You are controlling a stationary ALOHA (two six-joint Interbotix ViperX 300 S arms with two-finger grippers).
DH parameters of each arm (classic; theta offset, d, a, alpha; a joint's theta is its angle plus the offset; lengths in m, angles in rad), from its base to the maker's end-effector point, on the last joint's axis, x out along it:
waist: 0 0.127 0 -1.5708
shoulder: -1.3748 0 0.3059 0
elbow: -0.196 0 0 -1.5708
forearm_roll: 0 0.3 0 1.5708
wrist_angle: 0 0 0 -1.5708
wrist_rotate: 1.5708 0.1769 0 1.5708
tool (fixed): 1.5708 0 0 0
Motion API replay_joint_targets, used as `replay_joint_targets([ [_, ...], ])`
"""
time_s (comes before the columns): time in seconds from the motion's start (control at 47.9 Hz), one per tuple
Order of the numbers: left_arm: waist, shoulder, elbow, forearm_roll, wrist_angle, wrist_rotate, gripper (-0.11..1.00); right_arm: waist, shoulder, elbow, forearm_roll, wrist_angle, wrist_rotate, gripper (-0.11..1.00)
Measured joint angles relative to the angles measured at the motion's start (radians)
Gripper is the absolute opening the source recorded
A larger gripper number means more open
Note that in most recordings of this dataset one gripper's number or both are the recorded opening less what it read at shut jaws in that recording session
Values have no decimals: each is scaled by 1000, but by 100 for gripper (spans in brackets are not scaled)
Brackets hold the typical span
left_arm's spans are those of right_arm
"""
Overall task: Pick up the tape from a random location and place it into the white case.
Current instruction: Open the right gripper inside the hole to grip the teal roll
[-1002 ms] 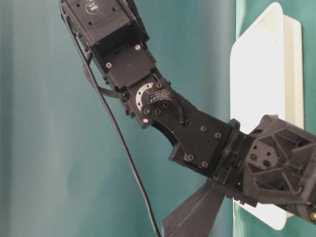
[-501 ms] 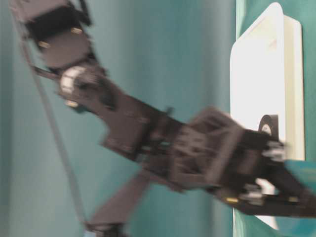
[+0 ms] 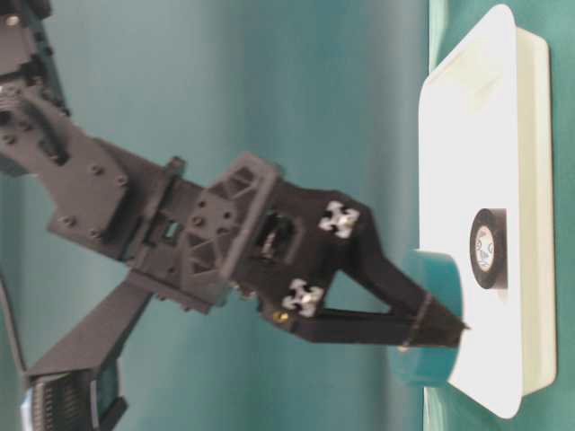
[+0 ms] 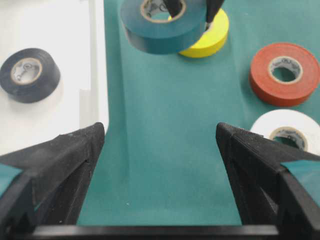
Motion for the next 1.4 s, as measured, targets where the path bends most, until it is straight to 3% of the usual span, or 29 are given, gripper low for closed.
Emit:
replay_joint_targets([
  [0.585,0,0,0,0,0,0,98,0,-48,-121,-31,169,0,29],
  [1.399,0,2,0,-2,0,0,98,0,-63,-123,-34,190,0,29],
])
